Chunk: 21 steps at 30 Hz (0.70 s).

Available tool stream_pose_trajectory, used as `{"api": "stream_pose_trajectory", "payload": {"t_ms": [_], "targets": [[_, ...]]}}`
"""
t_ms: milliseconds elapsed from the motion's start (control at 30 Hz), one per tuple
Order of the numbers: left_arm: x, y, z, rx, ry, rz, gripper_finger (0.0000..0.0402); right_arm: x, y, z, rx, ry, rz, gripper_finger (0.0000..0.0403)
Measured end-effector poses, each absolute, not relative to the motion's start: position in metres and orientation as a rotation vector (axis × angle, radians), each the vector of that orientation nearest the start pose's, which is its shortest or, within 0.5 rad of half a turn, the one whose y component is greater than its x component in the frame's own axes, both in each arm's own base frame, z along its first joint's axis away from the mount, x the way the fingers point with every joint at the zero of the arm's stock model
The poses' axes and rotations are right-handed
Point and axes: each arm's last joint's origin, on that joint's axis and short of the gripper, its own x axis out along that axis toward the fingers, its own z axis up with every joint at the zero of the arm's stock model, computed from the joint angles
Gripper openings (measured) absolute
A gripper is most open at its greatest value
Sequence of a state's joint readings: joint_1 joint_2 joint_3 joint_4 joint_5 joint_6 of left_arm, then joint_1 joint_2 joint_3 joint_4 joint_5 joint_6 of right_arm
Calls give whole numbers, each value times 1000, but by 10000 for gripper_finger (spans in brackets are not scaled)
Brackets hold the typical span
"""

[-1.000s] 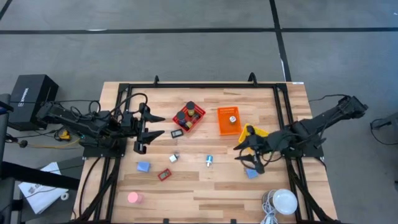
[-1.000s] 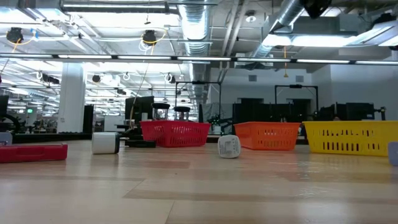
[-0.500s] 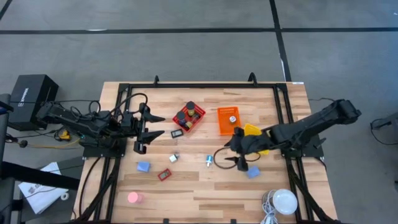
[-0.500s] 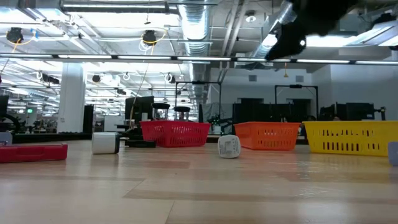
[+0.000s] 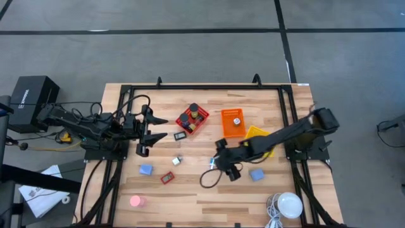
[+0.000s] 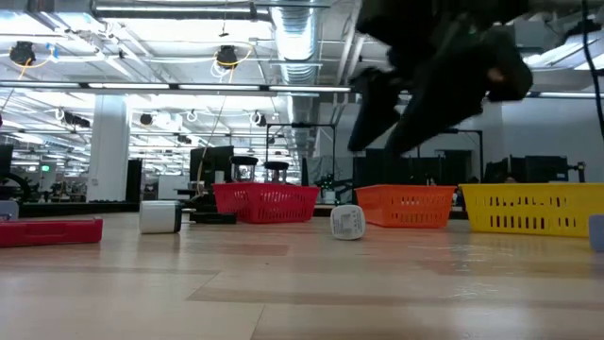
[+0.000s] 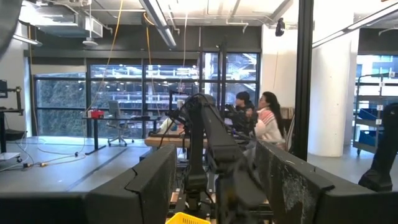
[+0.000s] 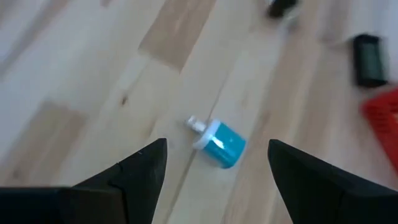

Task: Pick & Place Office items
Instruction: Put the blue white charger adapter into the orange bin

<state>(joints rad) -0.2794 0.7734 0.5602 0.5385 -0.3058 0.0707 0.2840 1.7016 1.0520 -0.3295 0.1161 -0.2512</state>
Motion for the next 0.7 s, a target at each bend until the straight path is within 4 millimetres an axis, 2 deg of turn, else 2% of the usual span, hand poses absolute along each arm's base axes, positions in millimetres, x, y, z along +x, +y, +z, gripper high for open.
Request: {"api": "stream_pose_trajectory", "payload": {"t_ms": [200, 533, 700], "targets": [[169, -39, 325, -24, -310, 37, 214, 356, 88, 170, -600, 1174, 425, 271], [170, -40, 324, -20, -297, 37, 214, 398, 92, 160, -836, 1220, 570, 271], [170, -40, 321, -12, -268, 36, 214, 403, 87, 144, -929, 1296, 637, 271]]}}
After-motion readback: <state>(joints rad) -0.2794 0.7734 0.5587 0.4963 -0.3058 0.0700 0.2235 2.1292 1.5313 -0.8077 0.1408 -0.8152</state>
